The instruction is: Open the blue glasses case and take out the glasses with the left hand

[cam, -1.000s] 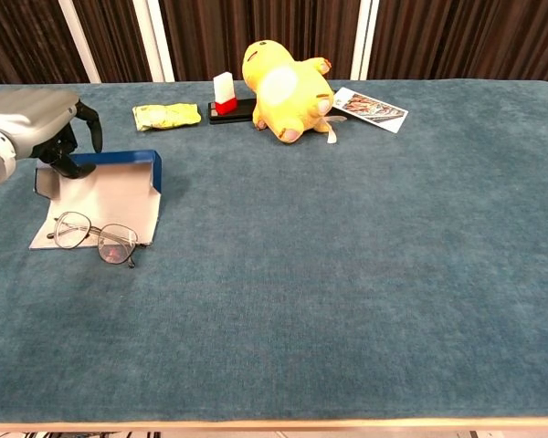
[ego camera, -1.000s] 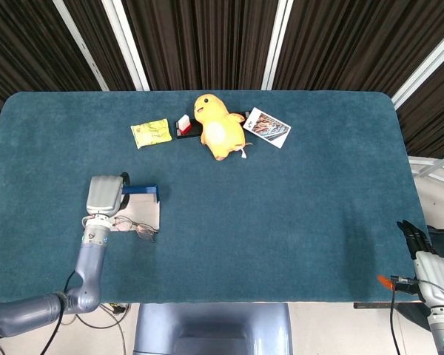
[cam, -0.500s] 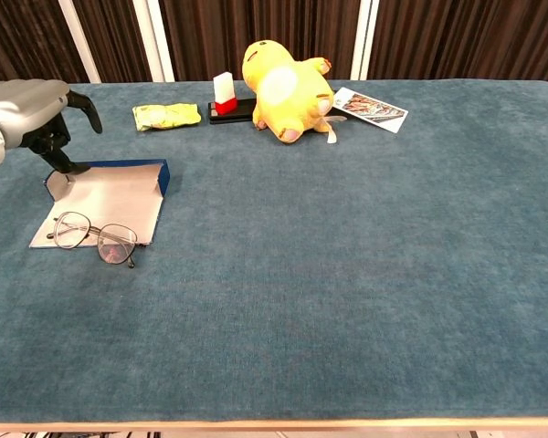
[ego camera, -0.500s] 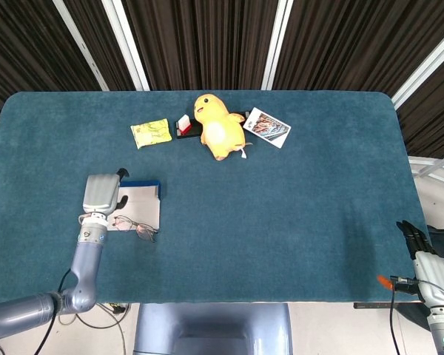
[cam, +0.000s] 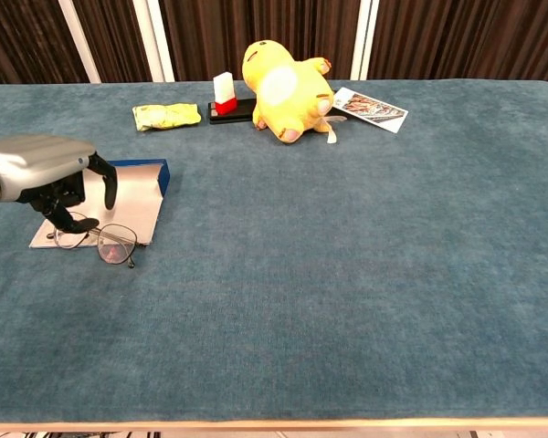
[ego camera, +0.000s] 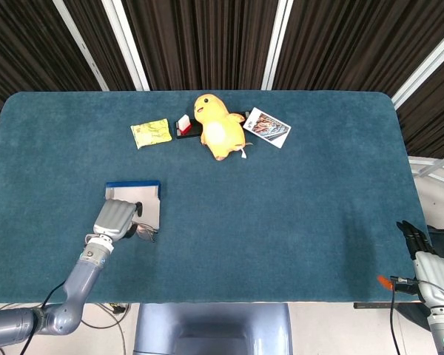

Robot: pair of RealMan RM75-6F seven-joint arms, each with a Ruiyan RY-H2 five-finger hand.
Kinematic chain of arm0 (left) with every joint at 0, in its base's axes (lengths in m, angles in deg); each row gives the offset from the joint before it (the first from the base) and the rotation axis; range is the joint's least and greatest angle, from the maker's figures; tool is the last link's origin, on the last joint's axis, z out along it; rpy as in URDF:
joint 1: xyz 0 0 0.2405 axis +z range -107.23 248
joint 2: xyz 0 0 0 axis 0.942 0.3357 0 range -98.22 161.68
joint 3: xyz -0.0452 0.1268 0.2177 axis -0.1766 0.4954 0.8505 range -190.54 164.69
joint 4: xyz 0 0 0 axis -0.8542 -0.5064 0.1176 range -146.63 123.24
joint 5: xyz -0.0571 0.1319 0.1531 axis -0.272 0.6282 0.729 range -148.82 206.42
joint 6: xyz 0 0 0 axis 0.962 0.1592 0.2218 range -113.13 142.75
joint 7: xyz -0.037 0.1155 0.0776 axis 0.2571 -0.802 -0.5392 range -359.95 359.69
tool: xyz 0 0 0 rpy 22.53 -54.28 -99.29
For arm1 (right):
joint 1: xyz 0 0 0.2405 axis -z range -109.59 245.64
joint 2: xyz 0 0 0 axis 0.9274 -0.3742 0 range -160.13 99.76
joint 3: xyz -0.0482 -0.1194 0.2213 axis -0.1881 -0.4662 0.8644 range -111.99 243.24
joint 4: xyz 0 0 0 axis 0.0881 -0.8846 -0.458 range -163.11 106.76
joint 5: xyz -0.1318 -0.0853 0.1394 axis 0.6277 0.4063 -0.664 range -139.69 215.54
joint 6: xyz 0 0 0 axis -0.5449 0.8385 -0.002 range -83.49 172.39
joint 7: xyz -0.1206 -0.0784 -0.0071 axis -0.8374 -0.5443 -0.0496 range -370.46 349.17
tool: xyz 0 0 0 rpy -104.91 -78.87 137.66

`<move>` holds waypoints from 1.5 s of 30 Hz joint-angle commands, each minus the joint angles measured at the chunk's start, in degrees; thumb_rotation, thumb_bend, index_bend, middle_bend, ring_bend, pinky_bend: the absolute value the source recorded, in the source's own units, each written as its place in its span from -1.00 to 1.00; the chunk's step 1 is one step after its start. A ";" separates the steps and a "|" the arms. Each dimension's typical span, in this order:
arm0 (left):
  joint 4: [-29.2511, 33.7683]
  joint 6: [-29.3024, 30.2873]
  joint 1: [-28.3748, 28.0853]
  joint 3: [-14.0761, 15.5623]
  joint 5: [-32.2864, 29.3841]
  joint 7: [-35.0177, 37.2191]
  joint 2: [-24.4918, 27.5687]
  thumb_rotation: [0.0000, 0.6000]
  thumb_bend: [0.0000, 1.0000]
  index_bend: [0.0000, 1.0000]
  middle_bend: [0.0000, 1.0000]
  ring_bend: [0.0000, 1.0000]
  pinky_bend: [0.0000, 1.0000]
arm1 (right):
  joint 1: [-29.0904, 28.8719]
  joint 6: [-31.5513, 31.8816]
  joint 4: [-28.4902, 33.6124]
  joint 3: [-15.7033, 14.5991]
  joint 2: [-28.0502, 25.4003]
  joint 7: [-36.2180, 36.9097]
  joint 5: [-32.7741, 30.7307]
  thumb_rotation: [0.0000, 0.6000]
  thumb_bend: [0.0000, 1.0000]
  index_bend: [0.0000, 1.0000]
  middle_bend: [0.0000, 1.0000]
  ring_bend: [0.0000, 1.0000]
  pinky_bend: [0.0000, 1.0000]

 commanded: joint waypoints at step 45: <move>-1.54 -0.23 -1.95 -0.57 -2.09 1.76 -1.79 1.00 -0.03 0.24 1.00 0.86 1.00 | 0.00 0.02 0.16 -0.02 -0.02 -0.16 0.03 1.00 -0.65 -1.00 -1.00 -1.00 -0.60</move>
